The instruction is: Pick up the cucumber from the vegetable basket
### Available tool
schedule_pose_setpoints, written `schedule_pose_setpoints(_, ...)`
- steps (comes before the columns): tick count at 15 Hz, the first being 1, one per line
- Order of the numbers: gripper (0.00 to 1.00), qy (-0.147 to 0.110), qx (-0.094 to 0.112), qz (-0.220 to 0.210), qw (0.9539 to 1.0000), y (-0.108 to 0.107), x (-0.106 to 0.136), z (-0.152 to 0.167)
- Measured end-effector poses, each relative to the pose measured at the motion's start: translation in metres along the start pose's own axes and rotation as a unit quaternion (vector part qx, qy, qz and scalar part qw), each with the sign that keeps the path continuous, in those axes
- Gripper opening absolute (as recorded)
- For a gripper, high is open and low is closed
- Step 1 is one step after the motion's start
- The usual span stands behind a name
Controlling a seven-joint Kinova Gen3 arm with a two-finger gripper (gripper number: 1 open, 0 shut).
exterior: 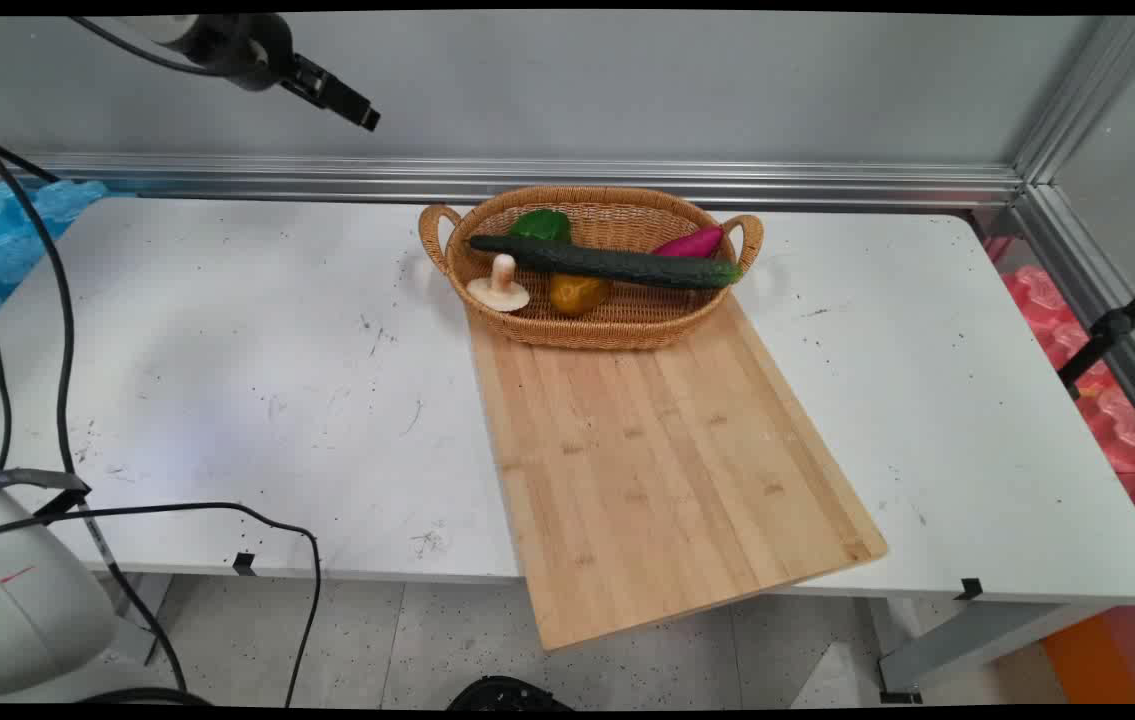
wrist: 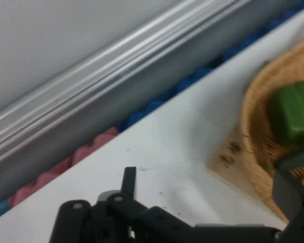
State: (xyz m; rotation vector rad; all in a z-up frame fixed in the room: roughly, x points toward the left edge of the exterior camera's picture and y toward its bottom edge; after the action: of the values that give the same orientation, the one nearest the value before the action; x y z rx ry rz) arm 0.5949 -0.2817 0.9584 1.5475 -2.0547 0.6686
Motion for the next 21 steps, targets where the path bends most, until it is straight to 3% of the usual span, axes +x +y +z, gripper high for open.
schedule_pose_setpoints(3, 1.0, -0.007, -0.027, 0.045, 0.9986, 0.011, 0.003, 0.005)
schedule_pose_setpoints(5, 1.0, -0.011, -0.049, 0.087, 0.9949, 0.021, 0.007, 0.008)
schedule_pose_setpoints(9, 1.0, -0.013, -0.102, 0.183, 0.9777, 0.05, 0.02, 0.018)
schedule_pose_setpoints(16, 1.0, -0.008, -0.188, 0.316, 0.9298, 0.1, 0.046, 0.054)
schedule_pose_setpoints(17, 1.0, -0.007, -0.199, 0.332, 0.9219, 0.107, 0.051, 0.062)
schedule_pose_setpoints(18, 1.0, -0.006, -0.214, 0.354, 0.9104, 0.117, 0.056, 0.075)
schedule_pose_setpoints(19, 1.0, -0.006, -0.224, 0.369, 0.9019, 0.125, 0.06, 0.086)
schedule_pose_setpoints(21, 1.0, -0.006, -0.239, 0.393, 0.888, 0.138, 0.067, 0.107)
